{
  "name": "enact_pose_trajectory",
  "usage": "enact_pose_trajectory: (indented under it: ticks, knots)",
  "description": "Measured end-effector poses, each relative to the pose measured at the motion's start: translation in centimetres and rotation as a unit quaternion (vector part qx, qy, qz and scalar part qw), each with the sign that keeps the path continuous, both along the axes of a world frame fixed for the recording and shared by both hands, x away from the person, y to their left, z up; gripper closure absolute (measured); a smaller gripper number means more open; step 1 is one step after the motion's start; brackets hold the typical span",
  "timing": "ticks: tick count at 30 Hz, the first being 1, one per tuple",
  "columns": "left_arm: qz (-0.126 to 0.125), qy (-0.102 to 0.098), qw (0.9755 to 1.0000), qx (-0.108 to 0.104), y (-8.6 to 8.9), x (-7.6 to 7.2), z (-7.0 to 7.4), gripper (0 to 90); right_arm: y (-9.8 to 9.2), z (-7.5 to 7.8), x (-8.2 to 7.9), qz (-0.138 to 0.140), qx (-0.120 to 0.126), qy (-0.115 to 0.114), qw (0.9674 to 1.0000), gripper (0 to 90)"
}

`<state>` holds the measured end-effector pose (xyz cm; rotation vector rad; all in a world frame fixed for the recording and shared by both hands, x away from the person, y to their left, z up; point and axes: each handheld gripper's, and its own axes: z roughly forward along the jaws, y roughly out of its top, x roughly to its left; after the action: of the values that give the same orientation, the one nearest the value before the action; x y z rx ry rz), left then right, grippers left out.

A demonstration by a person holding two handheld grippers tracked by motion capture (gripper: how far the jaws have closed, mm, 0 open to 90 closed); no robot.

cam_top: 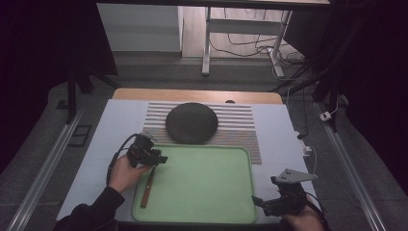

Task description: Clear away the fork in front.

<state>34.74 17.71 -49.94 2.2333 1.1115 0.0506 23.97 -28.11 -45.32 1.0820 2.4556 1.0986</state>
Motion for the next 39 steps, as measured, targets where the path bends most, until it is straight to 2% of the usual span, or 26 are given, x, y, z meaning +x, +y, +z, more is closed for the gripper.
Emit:
enact_pose_trajectory:
  ticks: [2,3,4,7,11,13,18,21,39]
  knots:
    - [-0.005,-0.001,0.9999,-0.013,0.3,-0.4,0.4,39.3,0.0,0.0,0.0,-0.001,-0.004,-0.001,1.0000,2.2]
    - [-0.008,-0.003,0.9997,-0.022,0.4,-0.6,0.6,39.3,0.0,0.0,0.0,-0.001,-0.004,-0.001,1.0000,2.2]
    - [-0.012,-0.003,0.9995,-0.030,0.6,-0.9,0.8,33.2,0.0,0.0,0.0,-0.001,-0.002,-0.001,1.0000,2.2]
    - [-0.023,-0.012,0.9983,-0.052,1.0,-1.7,1.4,28.1,0.0,0.0,0.0,-0.001,-0.001,0.000,1.0000,2.2]
    - [-0.024,-0.022,0.9965,-0.077,1.7,-3.1,2.2,20.3,0.0,0.0,0.0,-0.001,0.001,0.000,1.0000,2.2]
    - [-0.027,-0.027,0.9964,-0.075,2.1,-3.9,2.6,19.0,0.0,0.0,0.0,-0.001,0.001,0.001,1.0000,2.2]
    - [-0.026,-0.035,0.9950,-0.090,3.2,-5.7,3.1,12.4,0.0,0.0,0.0,-0.001,0.000,0.000,1.0000,2.2]
    - [-0.021,-0.037,0.9940,-0.101,3.9,-6.5,3.2,10.0,0.0,0.0,0.0,-0.002,-0.004,0.000,1.0000,2.2]
    - [0.024,-0.063,0.9910,-0.115,8.3,-11.2,3.5,2.7,0.0,0.0,0.0,-0.002,-0.005,0.000,1.0000,2.2]
